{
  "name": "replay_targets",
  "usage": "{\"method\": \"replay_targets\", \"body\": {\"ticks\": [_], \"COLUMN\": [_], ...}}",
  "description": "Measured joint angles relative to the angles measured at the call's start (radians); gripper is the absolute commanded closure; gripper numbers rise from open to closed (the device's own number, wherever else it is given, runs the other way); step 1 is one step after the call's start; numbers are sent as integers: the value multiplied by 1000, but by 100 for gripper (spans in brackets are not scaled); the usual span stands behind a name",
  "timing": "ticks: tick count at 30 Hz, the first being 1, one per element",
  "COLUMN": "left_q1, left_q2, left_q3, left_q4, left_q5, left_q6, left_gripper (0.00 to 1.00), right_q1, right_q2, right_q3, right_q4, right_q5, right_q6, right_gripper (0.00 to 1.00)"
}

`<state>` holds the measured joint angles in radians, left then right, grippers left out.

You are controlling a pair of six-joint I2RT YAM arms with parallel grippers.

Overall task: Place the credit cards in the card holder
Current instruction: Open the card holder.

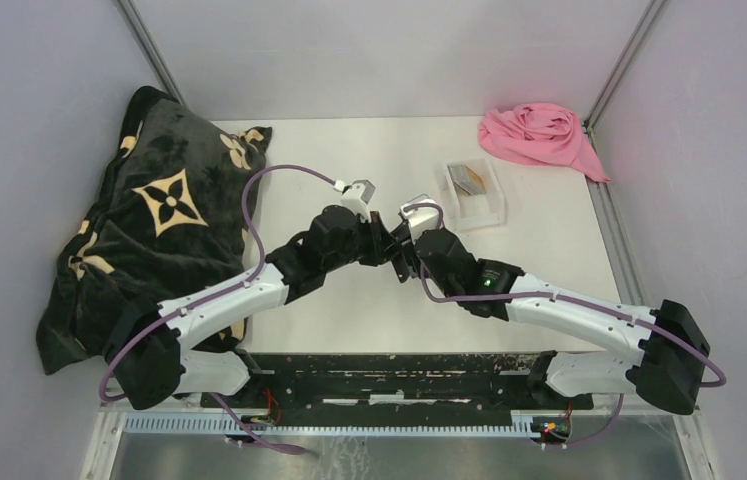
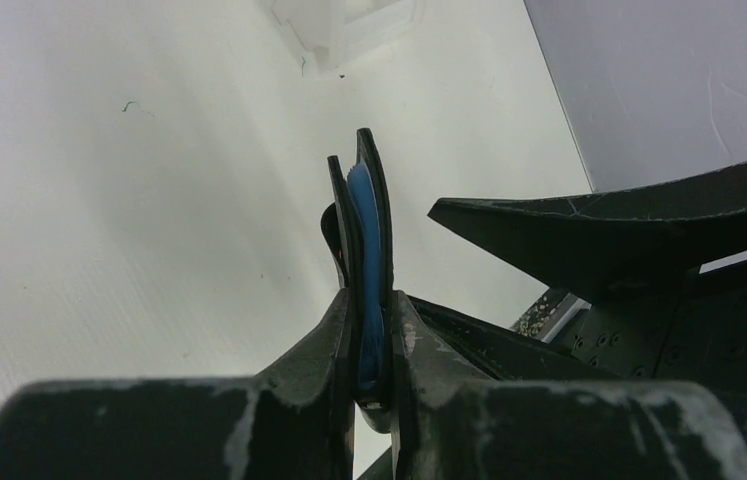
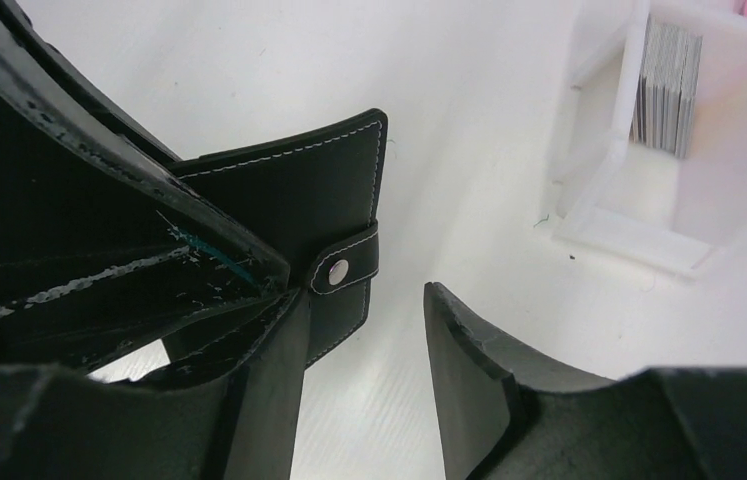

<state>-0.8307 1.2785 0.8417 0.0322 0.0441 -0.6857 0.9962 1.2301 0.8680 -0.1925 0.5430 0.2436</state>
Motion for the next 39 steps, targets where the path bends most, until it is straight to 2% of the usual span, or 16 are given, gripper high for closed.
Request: {"method": "replay_targets", "body": {"ticks": [20,24,27,28,32,39], "left_q1": [26,32,34,35,37,10], "left_q2": [53,64,66,66,65,34], "left_q3": [32,36,46,50,64,67], "left_q4": [-6,-9,-12,-12,-22,-39], "left_q5": [-9,-8,-8,-1,24,150], "left_q6": [1,1,1,0,0,0], "left_gripper": [97,97,97,97,97,97], "right_q1": [5,7,11,13,2,-184], "right_q2": [72,98,110,112,116,95], "right_q3": [-69,-71,-72,-72,-72,-74], "right_q4": [256,289,319,328,350,338], "right_q5": [52,53,63,69,89,39], "right_q6": [-237,-272,-291,-299,-287,-165], "right_gripper": [63,75,96,98,99,99]}}
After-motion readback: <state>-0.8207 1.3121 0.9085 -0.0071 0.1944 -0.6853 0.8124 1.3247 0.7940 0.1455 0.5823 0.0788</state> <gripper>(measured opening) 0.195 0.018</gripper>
